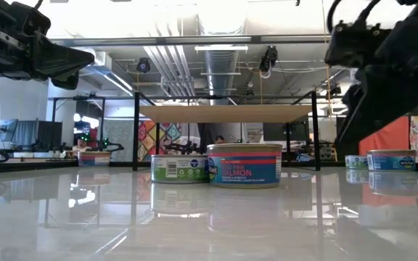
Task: Stack canned seafood by type on shelf
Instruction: Put the blue-pink tuna can on the shelf
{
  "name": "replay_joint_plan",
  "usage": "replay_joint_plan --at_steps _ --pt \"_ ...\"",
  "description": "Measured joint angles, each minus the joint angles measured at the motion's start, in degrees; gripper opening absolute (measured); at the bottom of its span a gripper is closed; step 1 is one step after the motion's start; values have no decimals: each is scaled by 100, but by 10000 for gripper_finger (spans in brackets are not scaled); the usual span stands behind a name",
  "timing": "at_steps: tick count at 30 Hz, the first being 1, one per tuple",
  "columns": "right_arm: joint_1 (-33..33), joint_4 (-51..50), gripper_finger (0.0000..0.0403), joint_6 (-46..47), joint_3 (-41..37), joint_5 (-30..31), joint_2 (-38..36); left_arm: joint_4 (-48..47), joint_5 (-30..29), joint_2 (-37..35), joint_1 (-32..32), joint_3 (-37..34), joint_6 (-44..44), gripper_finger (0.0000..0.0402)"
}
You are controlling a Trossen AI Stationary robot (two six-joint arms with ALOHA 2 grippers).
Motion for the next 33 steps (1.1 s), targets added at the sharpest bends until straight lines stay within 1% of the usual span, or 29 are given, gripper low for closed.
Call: replay_joint_plan --at_steps 4,8,11,13,16,19,27,33 --pt "0 252 284 -173 354 -105 574 0 -2 0 2 0 -1 0" --pt "-4 1022 346 -472 417 -152 926 -1 -2 0 2 0 0 0" --pt "-99 1433 380 -613 413 -104 1147 0 0 0 0 0 -1 0" --pt "-142 1640 393 -736 409 93 1319 0 -1 0 0 1 0 0" --pt "-190 1997 398 -878 406 412 1564 1 0 0 0 0 0 0" --pt "-216 2346 399 -928 404 471 1765 0 0 0 1 0 0 0" --pt "-221 3577 400 -1161 403 920 2199 0 -2 2 0 0 -1 0" --pt "-229 3700 400 -1231 546 1290 2438 -1 -1 4 -1 0 0 0"
